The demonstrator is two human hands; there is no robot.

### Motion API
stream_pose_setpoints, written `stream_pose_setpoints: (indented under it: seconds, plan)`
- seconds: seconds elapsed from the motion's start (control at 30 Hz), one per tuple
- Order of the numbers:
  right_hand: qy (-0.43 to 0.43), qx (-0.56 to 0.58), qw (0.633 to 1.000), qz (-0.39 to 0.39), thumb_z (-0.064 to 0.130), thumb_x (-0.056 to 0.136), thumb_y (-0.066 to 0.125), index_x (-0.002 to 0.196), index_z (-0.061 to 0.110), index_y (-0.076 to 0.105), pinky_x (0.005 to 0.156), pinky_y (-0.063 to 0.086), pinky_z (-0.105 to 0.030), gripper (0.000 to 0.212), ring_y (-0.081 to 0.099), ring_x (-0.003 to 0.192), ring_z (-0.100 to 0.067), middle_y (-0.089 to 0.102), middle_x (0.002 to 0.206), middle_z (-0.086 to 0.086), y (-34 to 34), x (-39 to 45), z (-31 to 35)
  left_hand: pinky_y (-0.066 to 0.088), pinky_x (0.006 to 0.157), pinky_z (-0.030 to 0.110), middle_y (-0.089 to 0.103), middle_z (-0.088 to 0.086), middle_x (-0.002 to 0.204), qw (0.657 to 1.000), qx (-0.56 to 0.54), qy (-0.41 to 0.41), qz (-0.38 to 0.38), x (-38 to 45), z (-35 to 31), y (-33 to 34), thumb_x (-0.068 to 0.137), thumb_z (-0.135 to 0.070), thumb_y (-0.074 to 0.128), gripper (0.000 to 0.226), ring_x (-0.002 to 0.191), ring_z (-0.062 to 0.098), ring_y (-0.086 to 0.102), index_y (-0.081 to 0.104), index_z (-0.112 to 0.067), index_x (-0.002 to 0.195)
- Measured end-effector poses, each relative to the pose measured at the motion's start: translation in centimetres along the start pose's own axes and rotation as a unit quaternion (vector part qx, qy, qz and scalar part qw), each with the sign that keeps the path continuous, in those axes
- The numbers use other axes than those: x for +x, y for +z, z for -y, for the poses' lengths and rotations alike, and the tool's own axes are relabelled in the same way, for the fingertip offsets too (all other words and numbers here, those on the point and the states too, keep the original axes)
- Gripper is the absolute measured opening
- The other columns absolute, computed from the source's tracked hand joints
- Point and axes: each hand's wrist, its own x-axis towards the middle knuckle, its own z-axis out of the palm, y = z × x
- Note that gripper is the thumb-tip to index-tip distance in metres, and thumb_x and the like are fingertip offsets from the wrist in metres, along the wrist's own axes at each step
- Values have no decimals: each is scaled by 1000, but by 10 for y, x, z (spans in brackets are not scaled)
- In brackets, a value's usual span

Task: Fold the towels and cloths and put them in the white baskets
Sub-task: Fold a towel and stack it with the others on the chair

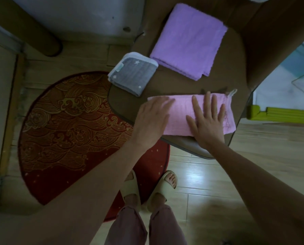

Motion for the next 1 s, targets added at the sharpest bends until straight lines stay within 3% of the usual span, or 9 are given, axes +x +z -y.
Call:
stream_pose_setpoints:
  seconds: [0.1, 0.27, 0.33, 0.43, 0.53, 0.63, 0.8, 0.93, 1.0]
  plan:
    - [-73, -25, 997, -1, 56, 99, 15, 154, 24, 14, 117, 3, -58, 64, 2, 149, -34, 5, 161, -17, -1, -2, -19, 24, 116, 49, 35, 8, 154, 967, 110, 175, 147, 9, 15, 22, 95, -37, 35, 56, 143, 30, 29, 39, -16, 147]
    - [-172, -90, 981, 13, 51, 100, 18, 155, 22, 19, 119, 2, -54, 61, 7, 149, -30, 11, 161, -15, -20, 36, -59, 12, 119, 51, 12, 10, 161, 942, 119, 243, 200, 9, 21, 37, 92, -53, 31, 70, 148, 35, 8, 19, -24, 154]
    - [-93, -95, 991, -24, 47, 101, 22, 154, 16, 21, 119, -4, -49, 62, 8, 149, -30, 12, 161, -17, -30, 48, -64, 15, 119, 50, 10, 10, 162, 948, 105, 227, 199, 9, 10, 40, 92, -54, 32, 70, 148, 35, 7, 19, -25, 154]
    - [66, 1, 996, -65, 49, 98, 23, 153, 7, 23, 119, -1, -45, 69, 11, 149, -32, 16, 159, -20, -37, 43, -48, 19, 117, 50, 13, 11, 161, 963, 81, 176, 189, 13, -10, 50, 91, -56, 34, 71, 147, 36, 12, 22, -23, 153]
    - [135, 126, 983, -2, 53, 99, 20, 154, 6, 11, 119, -6, -41, 73, -2, 150, -29, 3, 161, -17, -33, 40, -31, 24, 116, 51, 14, 12, 161, 970, 52, 129, 202, 24, -34, 57, 90, -56, 31, 74, 146, 37, 14, 22, -21, 153]
    - [121, 124, 985, -7, 50, 100, 19, 155, 11, 3, 118, -13, -39, 69, -11, 149, -24, -6, 162, -13, -27, 55, -42, 22, 117, 49, 12, 12, 161, 967, 27, 125, 222, 33, -49, 61, 90, -56, 29, 75, 147, 36, 11, 21, -18, 154]
    - [50, 51, 997, -37, 51, 99, 11, 155, 15, 3, 121, -9, -37, 68, -7, 150, -22, -2, 163, -10, -31, 94, -81, 29, 115, 46, 25, 11, 158, 971, 27, 161, 174, 55, -33, 56, 97, -48, 34, 62, 146, 32, 20, 37, -13, 148]
    - [77, 59, 991, -95, 45, 103, 22, 156, 17, 7, 121, -7, -39, 62, -5, 150, -26, 1, 163, -11, -32, 82, -63, 23, 117, 48, 21, 9, 159, 968, 65, 165, 175, 51, -29, 60, 99, -48, 31, 61, 147, 33, 17, 31, -17, 151]
    - [79, 65, 991, -85, 47, 102, 20, 156, 20, 6, 121, -6, -42, 62, -6, 150, -27, -1, 163, -10, -26, 76, -57, 20, 118, 48, 16, 9, 161, 971, 64, 143, 180, 44, -36, 63, 99, -49, 32, 63, 148, 33, 15, 25, -17, 153]
